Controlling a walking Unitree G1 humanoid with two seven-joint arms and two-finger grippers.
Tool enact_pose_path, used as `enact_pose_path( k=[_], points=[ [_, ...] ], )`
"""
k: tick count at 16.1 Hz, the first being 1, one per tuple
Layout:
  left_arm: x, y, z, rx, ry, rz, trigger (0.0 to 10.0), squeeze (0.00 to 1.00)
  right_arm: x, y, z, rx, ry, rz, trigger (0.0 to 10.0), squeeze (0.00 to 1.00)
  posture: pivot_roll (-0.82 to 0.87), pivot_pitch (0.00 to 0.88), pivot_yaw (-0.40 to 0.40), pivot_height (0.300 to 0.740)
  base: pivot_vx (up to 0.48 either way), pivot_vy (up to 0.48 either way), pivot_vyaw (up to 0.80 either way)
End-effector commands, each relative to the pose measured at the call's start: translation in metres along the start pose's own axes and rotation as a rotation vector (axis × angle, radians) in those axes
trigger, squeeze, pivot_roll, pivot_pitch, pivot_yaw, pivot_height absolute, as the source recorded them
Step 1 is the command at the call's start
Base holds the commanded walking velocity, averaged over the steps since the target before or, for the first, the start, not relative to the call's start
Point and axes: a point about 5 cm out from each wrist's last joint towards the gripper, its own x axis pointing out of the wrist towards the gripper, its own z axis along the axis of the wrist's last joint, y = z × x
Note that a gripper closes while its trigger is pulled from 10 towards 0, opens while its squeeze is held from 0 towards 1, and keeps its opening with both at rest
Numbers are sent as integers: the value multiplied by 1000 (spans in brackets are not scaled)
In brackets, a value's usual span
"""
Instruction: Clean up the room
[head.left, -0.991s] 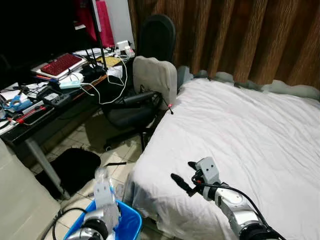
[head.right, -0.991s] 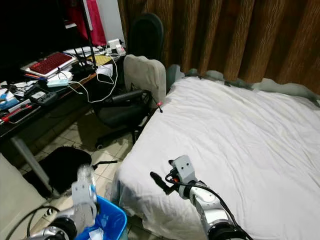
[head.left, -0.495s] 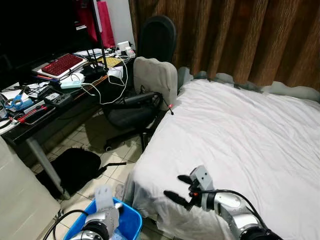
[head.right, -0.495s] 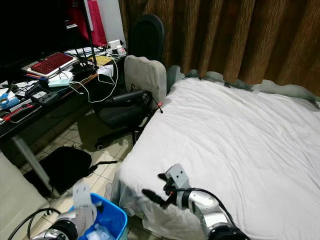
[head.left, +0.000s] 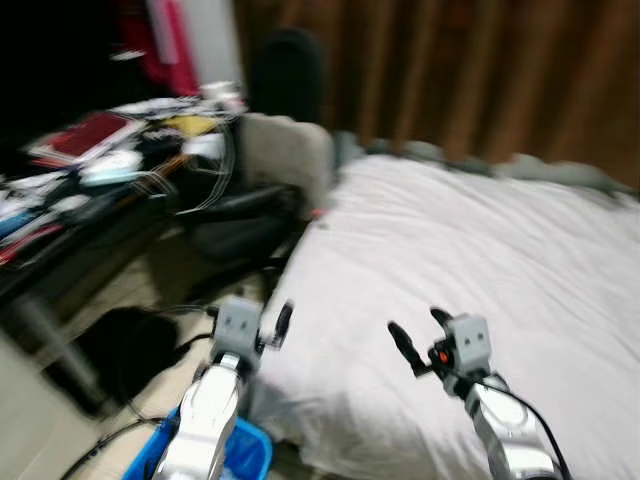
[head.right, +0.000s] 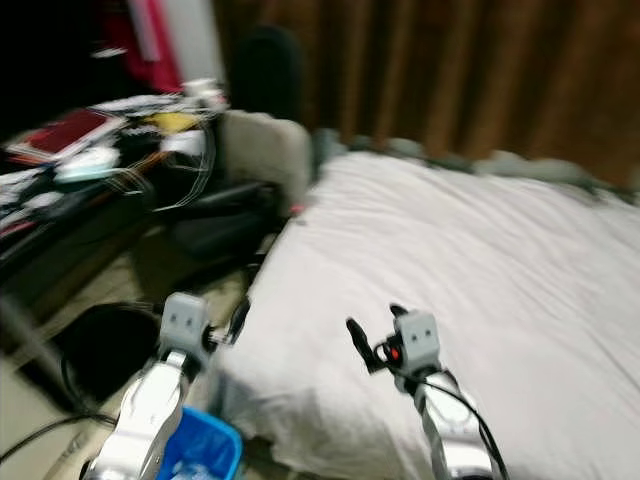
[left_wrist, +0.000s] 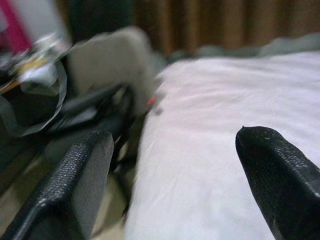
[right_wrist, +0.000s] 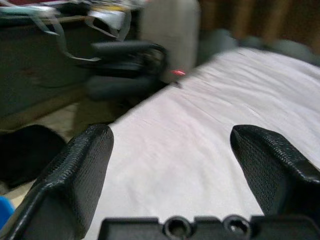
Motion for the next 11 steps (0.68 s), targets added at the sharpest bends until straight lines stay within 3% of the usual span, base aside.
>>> enact_pose_path(
  k=[1,3,4,8,11],
  points=[
    [2,-5,-1,16,5,-31,10000,0,-2,-4,-1,22,-11,-45,10000,0,25,0,19,740,0,-480,-788],
    [4,-10,0,-3,7,-64,10000,0,-2,-6,-1,24,-10,-81,10000,0,6,0,28,740,0,-480,-784],
    [4,-11,1,-58,27,-78,10000,0,-6,-11,-1,25,-11,-121,10000,0,-22,0,32,740,0,0,-788],
    [15,-8,-5,-18,64,-60,10000,0,-10,-17,-2,32,-8,-150,10000,0,-69,0,50,740,0,0,-788],
    [11,-11,-11,-26,90,-71,10000,0,-4,-15,3,51,-20,-147,10000,0,-77,0,47,740,0,-480,-781]
  ],
)
